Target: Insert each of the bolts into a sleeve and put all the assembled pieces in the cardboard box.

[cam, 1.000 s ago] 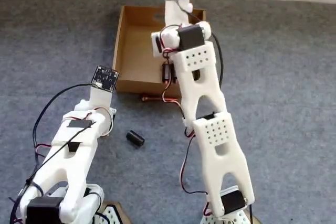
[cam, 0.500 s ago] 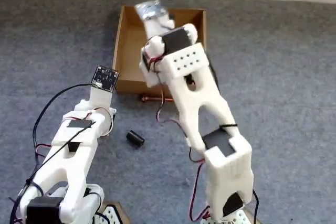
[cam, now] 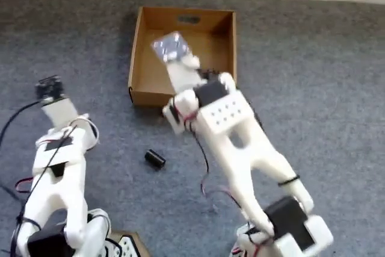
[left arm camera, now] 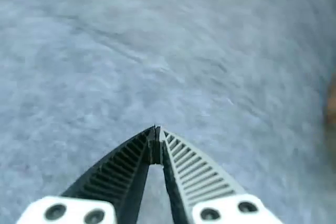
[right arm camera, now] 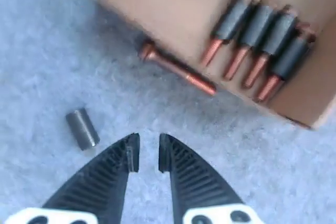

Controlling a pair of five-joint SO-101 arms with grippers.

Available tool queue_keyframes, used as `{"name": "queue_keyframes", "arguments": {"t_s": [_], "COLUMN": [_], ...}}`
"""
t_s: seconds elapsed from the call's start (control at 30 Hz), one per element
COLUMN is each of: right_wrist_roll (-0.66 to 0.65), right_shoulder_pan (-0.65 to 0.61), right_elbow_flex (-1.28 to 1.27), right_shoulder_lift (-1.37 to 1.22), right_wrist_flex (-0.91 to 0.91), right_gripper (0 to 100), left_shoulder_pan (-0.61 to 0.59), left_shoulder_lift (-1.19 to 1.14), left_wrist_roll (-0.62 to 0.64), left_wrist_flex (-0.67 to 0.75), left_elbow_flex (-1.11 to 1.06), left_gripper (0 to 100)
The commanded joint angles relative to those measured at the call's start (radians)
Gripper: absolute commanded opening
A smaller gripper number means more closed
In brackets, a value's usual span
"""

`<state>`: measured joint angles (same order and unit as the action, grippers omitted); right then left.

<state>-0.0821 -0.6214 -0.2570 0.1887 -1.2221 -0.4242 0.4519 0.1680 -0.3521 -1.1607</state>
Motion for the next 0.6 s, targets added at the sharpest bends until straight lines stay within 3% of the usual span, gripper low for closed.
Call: {"name": "queue_keyframes", "arguments": {"t_s": [0.0, 0.13, 0.23, 0.3, 0.57], "right_wrist_roll": [-0.058, -0.086, -0.086, -0.086, -0.084], "right_shoulder_pan": [-0.070, -0.151, -0.188, -0.205, -0.259], "right_elbow_flex": [-0.263, -0.375, -0.377, -0.372, -0.364], "right_shoulder_lift": [0.136, 0.139, 0.102, 0.068, -0.076], "right_wrist_flex": [0.174, 0.248, 0.251, 0.286, 0.430], "right_gripper": [6.7, 8.5, 18.0, 23.1, 23.5], "left_shoulder_pan": [-0.053, -0.128, -0.166, -0.173, -0.168], "left_shoulder_lift": [-0.001, -0.001, -0.001, -0.002, -0.002], "left_wrist_roll": [0.058, 0.161, 0.236, 0.245, 0.245], "left_wrist_flex": [0.037, 0.038, 0.040, 0.040, 0.040], "left_elbow_flex": [0.033, 0.033, 0.033, 0.033, 0.033], "left_gripper": [2, 2, 2, 2, 2]}}
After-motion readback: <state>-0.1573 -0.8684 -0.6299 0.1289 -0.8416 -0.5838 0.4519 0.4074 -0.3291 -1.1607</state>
